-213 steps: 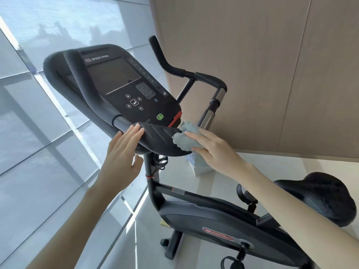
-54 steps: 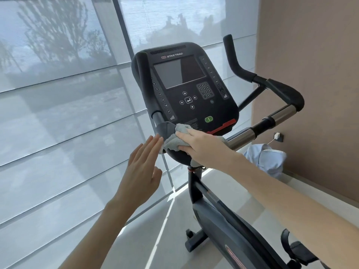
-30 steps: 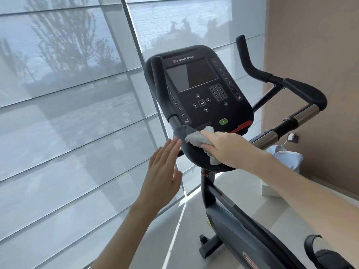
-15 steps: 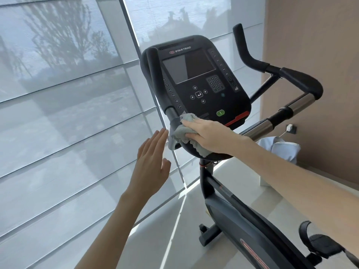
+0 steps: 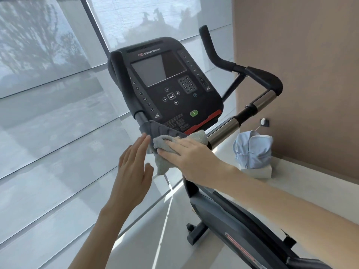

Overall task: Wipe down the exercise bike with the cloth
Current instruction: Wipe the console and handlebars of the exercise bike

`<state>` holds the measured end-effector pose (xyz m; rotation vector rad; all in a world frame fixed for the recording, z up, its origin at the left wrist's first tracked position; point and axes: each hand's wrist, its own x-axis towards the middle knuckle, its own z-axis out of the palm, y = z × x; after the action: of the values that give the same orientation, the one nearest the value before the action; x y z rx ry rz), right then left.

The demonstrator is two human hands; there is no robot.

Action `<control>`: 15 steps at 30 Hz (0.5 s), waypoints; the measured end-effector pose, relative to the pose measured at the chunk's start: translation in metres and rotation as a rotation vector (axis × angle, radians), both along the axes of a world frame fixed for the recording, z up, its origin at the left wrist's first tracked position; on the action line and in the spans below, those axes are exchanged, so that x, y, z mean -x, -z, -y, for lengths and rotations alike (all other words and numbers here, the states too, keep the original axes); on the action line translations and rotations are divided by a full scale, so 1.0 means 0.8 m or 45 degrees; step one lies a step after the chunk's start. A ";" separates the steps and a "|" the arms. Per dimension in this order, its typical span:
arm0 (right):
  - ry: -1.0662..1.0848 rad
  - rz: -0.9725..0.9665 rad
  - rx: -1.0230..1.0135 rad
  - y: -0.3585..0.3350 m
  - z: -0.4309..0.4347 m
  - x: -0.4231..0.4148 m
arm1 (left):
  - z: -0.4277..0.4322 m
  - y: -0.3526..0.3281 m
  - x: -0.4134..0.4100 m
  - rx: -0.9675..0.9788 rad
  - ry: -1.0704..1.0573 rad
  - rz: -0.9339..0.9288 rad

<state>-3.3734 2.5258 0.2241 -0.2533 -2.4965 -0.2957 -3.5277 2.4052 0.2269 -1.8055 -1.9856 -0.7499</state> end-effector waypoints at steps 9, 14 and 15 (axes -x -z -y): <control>-0.128 -0.110 0.370 0.034 -0.071 -0.079 | -0.019 0.024 -0.036 0.126 0.097 -0.260; 0.231 -0.242 0.869 0.026 -0.149 -0.125 | -0.017 0.022 -0.042 0.156 0.071 -0.267; 0.246 -0.231 0.891 0.023 -0.151 -0.125 | -0.017 0.023 -0.042 0.157 0.077 -0.256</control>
<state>-3.2733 2.6466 0.2061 -0.7642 -2.3078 0.5199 -3.4939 2.4189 0.2089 -1.9351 -1.8898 -0.4504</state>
